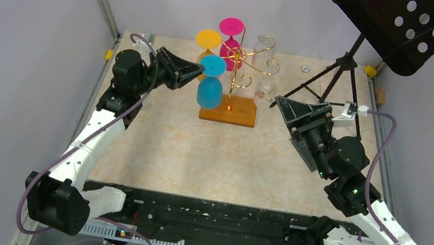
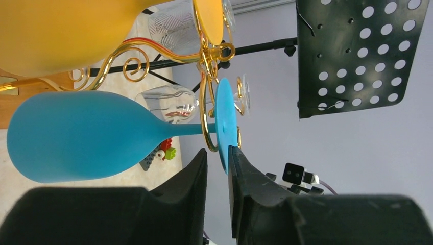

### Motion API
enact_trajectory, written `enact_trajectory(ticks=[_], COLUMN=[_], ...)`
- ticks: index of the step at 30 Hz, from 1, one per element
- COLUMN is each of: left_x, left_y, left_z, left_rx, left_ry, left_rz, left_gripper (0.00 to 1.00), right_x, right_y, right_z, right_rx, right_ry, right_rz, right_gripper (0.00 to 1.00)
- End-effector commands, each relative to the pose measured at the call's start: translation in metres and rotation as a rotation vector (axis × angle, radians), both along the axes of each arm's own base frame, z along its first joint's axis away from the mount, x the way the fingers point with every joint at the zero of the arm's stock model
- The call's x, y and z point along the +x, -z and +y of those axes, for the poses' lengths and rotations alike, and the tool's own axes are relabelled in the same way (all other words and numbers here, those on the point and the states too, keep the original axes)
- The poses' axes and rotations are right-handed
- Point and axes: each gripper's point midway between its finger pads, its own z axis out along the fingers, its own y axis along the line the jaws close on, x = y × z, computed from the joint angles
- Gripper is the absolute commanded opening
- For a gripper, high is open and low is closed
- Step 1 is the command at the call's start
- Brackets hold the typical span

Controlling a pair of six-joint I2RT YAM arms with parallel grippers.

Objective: Take the wine glass off the wine glass rack

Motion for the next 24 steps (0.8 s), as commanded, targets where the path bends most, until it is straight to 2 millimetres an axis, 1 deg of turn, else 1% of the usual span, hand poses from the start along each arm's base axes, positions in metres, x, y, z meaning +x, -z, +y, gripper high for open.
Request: enact_trajectory(ticks=[1,8,11,15,20,24], left_x=[-0.002,-0.002,-0.003,-0.003,-0.003,-0.005], left_y=[-0.023,-0.021,-0.020,-0.021,-0.021,-0.027], left_z=[-0.004,-0.009,-0.009,-0.009,-0.008,-0.007], left_rx=[-0.067,-0.082,-0.080,-0.070,-0.059,-0.054], left_ry=[0.015,0.031,0.034,0.031,0.030,0.023], left_rz=[-0.063,-0.044,-0.046,-0.049,-0.052,-0.067], left_gripper=[0.23,0.19,0.12,0.00,0.00,0.00], right_x=[-0.001,-0.002,-0.003,-0.003,-0.003,-0.004], right_y=[-0.010,-0.010,-0.010,-0.011,-0.012,-0.013], right_z=[-0.010,-0.017,-0.017,-0.018,-0.019,-0.020], right_rx=[0.037,0.039,0.042,0.042,0.044,0.048], right_ry=[0.031,0.054,0.056,0.059,0.058,0.062], right_rz=[-0.029,-0.031,-0.033,-0.033,-0.036,-0.038], right_gripper=[0.67,0.67,0.67,0.67,0.67,0.66])
